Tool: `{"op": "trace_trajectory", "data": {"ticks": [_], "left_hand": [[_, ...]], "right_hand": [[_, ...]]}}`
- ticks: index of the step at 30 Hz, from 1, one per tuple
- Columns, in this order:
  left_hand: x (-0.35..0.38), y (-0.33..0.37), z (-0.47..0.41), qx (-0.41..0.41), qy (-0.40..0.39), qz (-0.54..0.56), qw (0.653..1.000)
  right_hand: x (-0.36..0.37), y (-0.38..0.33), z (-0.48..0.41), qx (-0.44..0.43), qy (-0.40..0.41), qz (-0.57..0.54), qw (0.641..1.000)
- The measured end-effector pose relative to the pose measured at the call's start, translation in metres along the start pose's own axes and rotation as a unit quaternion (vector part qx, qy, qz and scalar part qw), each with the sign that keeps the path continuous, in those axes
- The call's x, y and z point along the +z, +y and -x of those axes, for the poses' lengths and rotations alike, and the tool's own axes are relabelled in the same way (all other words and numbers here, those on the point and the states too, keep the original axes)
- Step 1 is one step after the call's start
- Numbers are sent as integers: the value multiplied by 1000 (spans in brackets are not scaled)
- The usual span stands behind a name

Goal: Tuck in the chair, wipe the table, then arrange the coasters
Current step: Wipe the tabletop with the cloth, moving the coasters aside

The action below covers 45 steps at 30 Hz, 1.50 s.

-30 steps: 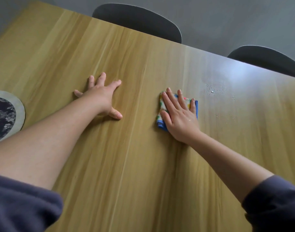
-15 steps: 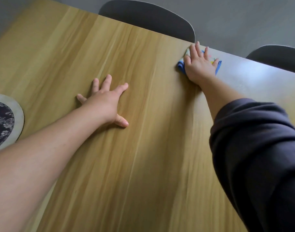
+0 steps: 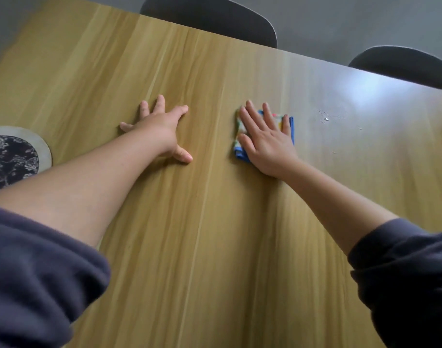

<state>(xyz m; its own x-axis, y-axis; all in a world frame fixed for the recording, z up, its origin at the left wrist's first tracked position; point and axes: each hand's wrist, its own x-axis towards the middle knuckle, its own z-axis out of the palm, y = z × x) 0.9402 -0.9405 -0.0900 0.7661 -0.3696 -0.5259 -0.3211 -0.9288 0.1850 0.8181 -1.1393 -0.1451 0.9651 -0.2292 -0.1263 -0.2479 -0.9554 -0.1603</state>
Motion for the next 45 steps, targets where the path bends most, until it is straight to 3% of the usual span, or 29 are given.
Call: {"op": "trace_trajectory", "data": {"ticks": [4, 8, 15, 25, 29, 35, 45], "left_hand": [[10, -2, 14, -23, 76, 9, 997], [28, -10, 41, 13, 159, 3, 987], [54, -4, 78, 55, -32, -29, 998], [66, -6, 77, 47, -28, -23, 998], [65, -5, 77, 40, -36, -21, 998], [63, -2, 80, 35, -37, -22, 998], [63, -3, 93, 48, -31, -35, 998]], "right_hand": [[10, -29, 47, 2, -13, 3, 1000], [19, -59, 108, -32, -20, 3, 999], [22, -58, 131, -68, -23, -1, 997], [-3, 16, -13, 108, 12, -28, 994], [-5, 15, -23, 129, 11, -30, 991], [7, -6, 33, 117, 19, -32, 992], [37, -75, 223, 87, -11, -16, 996]]}}
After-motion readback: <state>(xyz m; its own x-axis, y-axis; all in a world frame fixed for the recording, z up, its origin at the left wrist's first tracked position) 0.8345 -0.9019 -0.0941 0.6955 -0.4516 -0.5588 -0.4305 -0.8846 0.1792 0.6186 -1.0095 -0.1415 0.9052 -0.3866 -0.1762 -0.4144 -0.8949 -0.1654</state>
